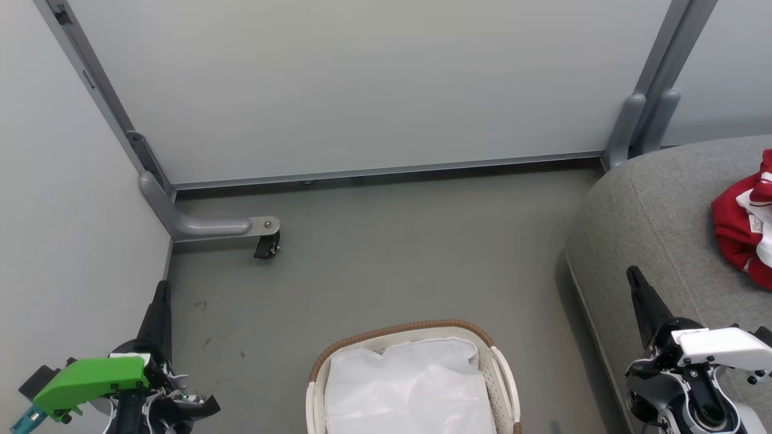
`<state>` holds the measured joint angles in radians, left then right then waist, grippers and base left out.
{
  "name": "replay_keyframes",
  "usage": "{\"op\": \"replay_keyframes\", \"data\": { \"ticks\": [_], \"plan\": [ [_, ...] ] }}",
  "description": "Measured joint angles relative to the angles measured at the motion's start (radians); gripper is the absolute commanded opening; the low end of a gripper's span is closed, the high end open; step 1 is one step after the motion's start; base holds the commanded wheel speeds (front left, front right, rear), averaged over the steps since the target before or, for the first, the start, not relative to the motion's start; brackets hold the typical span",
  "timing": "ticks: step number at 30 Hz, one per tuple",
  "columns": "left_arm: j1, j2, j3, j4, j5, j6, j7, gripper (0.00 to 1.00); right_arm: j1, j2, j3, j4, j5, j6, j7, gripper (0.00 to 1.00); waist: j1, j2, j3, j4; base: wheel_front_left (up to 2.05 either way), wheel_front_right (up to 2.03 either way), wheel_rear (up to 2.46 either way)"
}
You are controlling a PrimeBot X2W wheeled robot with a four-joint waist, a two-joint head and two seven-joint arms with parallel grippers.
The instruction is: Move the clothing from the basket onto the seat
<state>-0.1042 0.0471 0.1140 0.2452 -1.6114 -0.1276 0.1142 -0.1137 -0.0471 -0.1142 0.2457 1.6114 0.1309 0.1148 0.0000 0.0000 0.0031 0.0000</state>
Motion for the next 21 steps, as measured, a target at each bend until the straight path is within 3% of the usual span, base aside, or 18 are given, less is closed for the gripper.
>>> {"op": "replay_keyframes", "data": {
  "ticks": [21],
  "plan": [
    [0.000,0.000,0.000,0.000,0.000,0.000,0.000,0.00,0.000,0.000,0.000,0.000,0.000,0.000,0.000,0.00,0.0000,0.0000,0.000,0.000,0.00,0.00,0.00]
  ]
}}
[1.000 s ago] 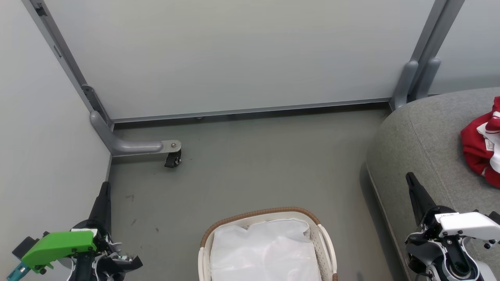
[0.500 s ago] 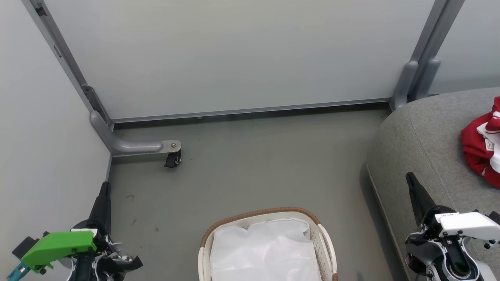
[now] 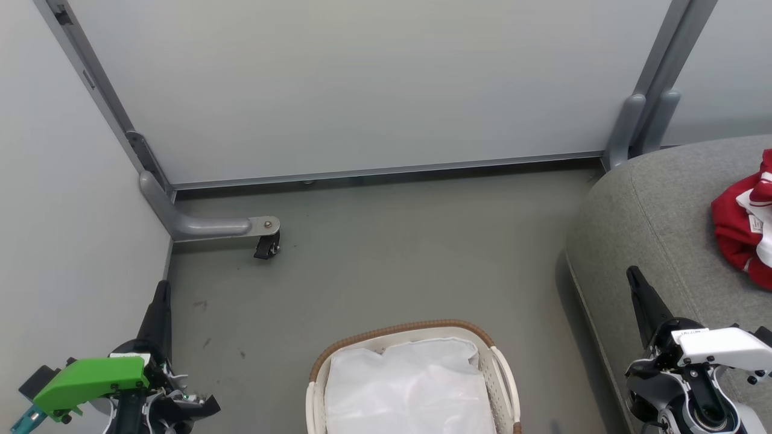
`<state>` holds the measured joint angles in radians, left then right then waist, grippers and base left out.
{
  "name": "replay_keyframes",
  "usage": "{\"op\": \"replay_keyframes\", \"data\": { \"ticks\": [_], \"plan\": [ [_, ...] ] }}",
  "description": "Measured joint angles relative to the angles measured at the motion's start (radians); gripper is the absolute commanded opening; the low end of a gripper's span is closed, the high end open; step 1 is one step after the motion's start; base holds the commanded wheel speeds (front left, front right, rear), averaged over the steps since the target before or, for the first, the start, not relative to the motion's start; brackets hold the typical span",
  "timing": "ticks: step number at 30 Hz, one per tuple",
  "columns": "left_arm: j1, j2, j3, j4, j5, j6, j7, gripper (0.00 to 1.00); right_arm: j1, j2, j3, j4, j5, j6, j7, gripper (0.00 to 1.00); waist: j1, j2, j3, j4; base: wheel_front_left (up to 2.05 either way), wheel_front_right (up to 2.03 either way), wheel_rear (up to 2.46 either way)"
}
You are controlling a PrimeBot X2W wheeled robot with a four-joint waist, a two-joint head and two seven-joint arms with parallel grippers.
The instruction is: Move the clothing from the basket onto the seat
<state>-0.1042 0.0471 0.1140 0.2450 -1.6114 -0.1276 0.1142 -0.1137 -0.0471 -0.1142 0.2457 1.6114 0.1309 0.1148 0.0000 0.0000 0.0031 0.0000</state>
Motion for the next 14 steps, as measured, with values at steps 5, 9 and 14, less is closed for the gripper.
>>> {"op": "replay_keyframes", "data": {
  "ticks": [5,9,14],
  "plan": [
    [0.000,0.000,0.000,0.000,0.000,0.000,0.000,0.00,0.000,0.000,0.000,0.000,0.000,0.000,0.000,0.00,0.0000,0.0000,0.000,0.000,0.00,0.00,0.00],
    [0.000,0.000,0.000,0.000,0.000,0.000,0.000,0.00,0.000,0.000,0.000,0.000,0.000,0.000,0.000,0.00,0.0000,0.0000,0.000,0.000,0.00,0.00,0.00],
    [0.000,0.000,0.000,0.000,0.000,0.000,0.000,0.00,0.000,0.000,0.000,0.000,0.000,0.000,0.000,0.00,0.0000,0.0000,0.000,0.000,0.00,0.00,0.00]
  ]
}}
